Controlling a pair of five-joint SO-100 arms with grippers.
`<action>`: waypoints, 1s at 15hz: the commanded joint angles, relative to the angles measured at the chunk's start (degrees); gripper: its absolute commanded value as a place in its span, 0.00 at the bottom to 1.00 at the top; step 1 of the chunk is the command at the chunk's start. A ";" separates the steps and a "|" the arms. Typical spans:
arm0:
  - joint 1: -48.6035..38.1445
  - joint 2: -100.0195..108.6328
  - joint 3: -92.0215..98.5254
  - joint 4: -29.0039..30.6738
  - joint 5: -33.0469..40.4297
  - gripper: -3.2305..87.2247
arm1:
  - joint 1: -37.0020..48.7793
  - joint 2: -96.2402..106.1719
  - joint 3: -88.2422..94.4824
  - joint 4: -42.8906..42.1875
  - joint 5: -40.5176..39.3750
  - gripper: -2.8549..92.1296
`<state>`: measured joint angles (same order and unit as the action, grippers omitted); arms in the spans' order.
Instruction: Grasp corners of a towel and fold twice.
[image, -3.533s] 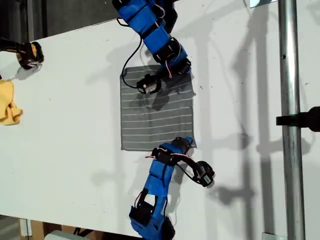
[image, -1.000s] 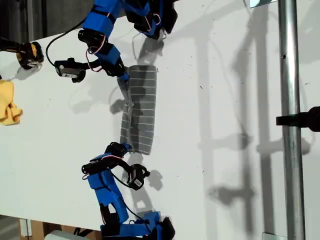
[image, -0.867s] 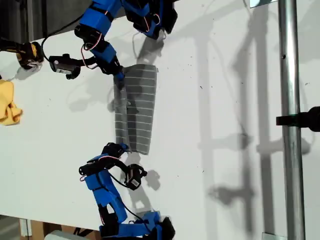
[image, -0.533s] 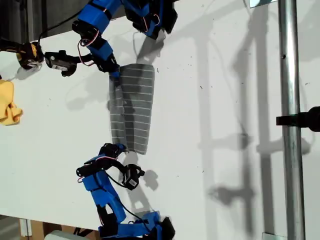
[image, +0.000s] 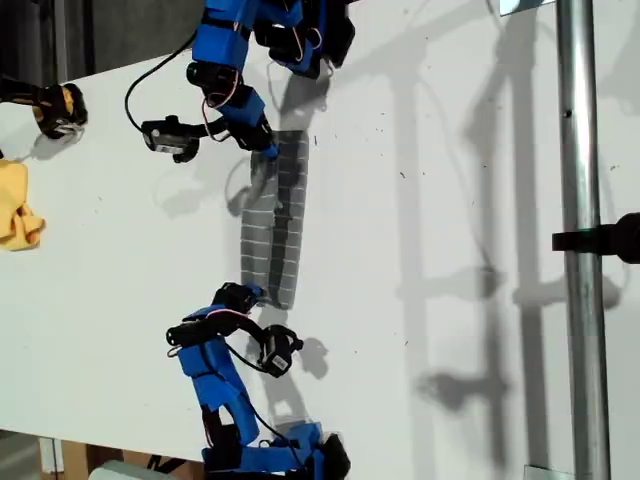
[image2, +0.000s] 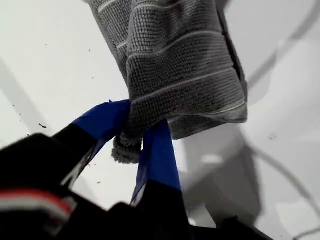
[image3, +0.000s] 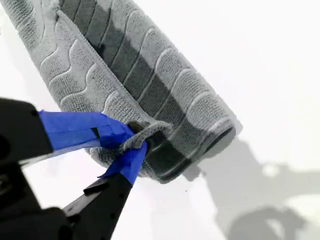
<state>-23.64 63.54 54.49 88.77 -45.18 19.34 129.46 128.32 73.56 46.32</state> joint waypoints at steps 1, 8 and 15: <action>2.02 -0.70 -0.62 1.32 -1.93 0.01 | -0.88 4.04 2.11 -1.14 2.02 0.03; 2.55 -5.62 -0.88 0.79 -4.13 0.01 | -3.78 5.10 12.04 -6.94 7.91 0.03; 0.53 -6.50 -0.88 0.62 -2.72 0.01 | -1.05 -19.34 8.53 -11.95 8.88 0.03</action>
<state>-21.45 56.34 54.49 89.21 -48.25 17.40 112.59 139.13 61.79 54.76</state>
